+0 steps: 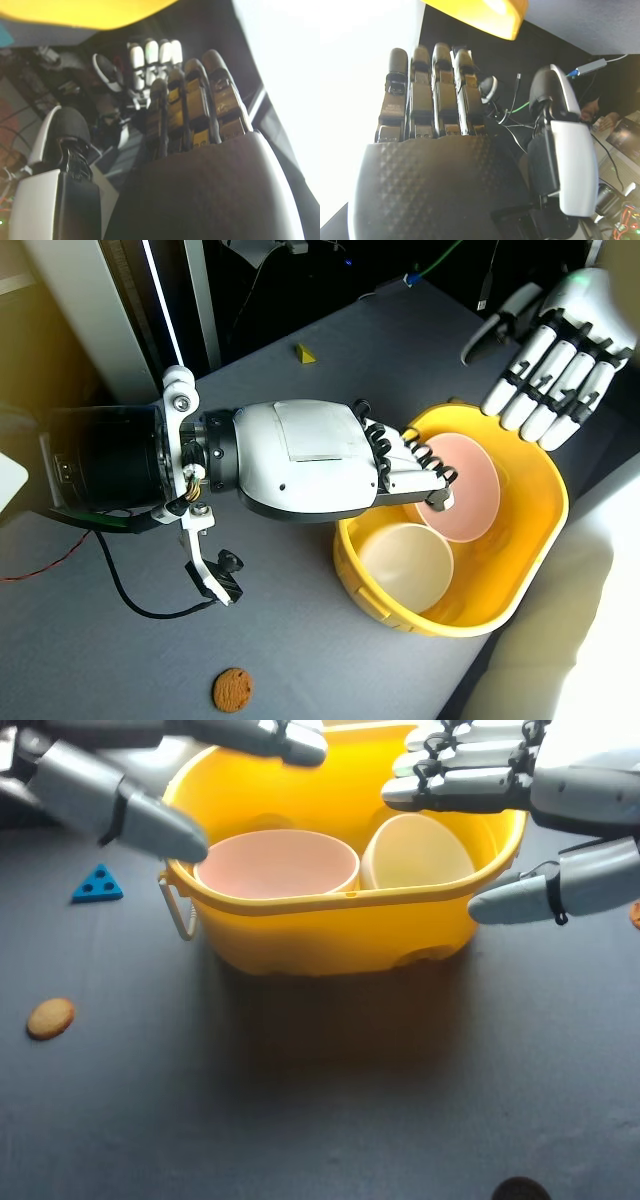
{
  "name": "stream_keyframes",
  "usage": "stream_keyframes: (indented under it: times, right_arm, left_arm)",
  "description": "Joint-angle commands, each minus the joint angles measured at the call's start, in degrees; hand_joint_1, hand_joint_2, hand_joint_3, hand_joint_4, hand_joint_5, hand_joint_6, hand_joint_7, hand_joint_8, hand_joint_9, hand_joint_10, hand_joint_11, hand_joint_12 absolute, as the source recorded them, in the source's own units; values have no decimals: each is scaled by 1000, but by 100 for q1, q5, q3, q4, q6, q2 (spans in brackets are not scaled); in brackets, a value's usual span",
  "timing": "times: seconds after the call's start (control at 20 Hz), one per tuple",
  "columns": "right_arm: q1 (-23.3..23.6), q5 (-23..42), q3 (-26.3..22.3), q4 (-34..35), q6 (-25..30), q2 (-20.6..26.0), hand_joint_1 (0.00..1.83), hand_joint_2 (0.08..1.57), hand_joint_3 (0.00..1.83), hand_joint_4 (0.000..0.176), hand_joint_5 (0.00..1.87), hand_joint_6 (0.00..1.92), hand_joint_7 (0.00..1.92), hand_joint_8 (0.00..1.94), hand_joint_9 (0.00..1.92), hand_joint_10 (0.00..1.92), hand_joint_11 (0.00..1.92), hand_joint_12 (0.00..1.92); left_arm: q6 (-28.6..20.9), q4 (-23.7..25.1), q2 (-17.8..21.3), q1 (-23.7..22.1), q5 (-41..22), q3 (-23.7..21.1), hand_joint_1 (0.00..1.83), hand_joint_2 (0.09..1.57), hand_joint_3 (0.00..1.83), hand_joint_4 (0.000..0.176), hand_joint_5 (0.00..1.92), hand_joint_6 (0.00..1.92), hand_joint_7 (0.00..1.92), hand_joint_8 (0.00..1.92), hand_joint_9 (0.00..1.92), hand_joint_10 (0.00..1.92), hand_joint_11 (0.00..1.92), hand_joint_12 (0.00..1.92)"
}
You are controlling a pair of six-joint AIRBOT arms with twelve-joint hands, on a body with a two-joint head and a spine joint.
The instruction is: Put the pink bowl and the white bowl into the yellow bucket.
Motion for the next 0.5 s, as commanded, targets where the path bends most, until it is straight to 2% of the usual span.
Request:
stream_keyframes:
  times: [0.0, 0.15, 0.3, 0.4, 0.45]
  right_arm:
    - [29, 597, 19, 193, 108, 84, 0, 1145, 0, 0, 94, 3, 57, 3, 18, 5, 0, 45]
    - [23, 895, -7, -255, 488, 129, 0, 1098, 0, 0, 38, 0, 4, 0, 0, 0, 0, 0]
    - [1, 1181, -301, -715, 511, 299, 0, 1116, 0, 0, 40, 3, 2, 0, 0, 0, 0, 0]
    - [-69, 1330, -558, -872, 510, 447, 0, 1127, 0, 0, 52, 7, 13, 5, 0, 0, 0, 0]
    - [-102, 1410, -682, -966, 503, 508, 0, 1135, 0, 0, 62, 10, 24, 9, 0, 0, 0, 0]
  left_arm:
    - [-10, -523, 215, 31, -208, -128, 0, 1209, 0, 0, 115, 0, 103, 0, 69, 0, 0, 165]
    - [-12, -302, 796, 377, -128, -988, 0, 1171, 0, 0, 84, 3, 69, 2, 28, 2, 0, 32]
    - [-33, -192, 1391, 879, -82, -1882, 0, 1202, 10, 0, 86, 2, 66, 1, 32, 3, 6, 25]
    - [-24, -191, 1688, 1175, -60, -2327, 0, 1236, 7, 0, 131, 4, 102, 4, 71, 5, 51, 56]
    - [3, -191, 1818, 1282, -10, -2526, 0, 1239, 5, 0, 92, 0, 63, 0, 32, 1, 18, 47]
